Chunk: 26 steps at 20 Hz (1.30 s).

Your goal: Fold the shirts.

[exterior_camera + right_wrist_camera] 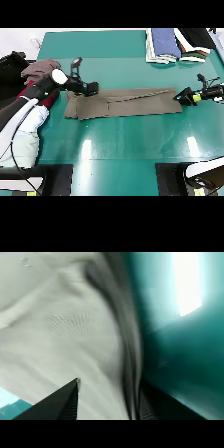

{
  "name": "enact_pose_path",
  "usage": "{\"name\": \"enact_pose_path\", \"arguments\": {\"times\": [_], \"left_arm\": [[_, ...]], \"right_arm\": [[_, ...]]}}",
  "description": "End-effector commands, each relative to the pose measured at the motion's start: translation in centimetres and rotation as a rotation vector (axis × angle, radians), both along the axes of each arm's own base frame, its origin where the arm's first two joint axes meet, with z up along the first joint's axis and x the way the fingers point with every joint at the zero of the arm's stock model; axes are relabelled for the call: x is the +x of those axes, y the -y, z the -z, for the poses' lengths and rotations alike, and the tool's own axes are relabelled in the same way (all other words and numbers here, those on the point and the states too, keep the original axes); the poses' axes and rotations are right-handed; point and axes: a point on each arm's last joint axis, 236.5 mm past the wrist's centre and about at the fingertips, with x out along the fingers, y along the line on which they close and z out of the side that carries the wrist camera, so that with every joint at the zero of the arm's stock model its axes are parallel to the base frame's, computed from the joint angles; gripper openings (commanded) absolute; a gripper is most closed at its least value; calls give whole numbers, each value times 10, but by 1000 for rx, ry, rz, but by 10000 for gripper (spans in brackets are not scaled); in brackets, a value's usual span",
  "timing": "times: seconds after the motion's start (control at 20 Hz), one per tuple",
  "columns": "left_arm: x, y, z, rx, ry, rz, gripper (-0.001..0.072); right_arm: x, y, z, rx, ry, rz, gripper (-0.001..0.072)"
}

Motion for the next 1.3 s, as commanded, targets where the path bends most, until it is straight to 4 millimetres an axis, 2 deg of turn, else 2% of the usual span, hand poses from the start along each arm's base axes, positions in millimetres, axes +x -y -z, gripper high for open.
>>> {"name": "enact_pose_path", "arguments": {"times": [0.0,0.1,0.15,0.35,0.45,0.6,0.7,0.9,1.0,1.1,1.2,1.25], "left_arm": [[-5,46,20,-26,-23,50,29],[2,69,27,-28,-21,83,29],[7,79,29,-30,-16,97,30],[20,114,41,-34,-8,149,29],[25,124,52,-33,-19,163,30],[28,128,65,-32,-38,165,29],[25,127,73,-24,-56,169,29],[26,124,74,-11,-58,175,29],[34,118,58,-19,-47,176,29],[56,92,23,2,10,166,29],[82,40,-25,81,96,142,29],[95,7,-56,124,146,111,29]], "right_arm": [[12,-28,4,2,40,-60,216],[17,-40,-16,0,84,-132,35],[22,-43,-31,-4,113,-156,15],[33,-73,-120,-51,261,-245,15],[34,-98,-162,-71,326,-263,15],[27,-149,-217,-90,450,-341,15],[21,-181,-245,-85,510,-385,15],[13,-237,-281,-54,591,-441,15],[10,-260,-292,-38,631,-463,15],[5,-285,-300,-13,660,-477,15],[-6,-321,-310,69,686,-506,15],[-11,-346,-315,132,697,-518,15]]}}
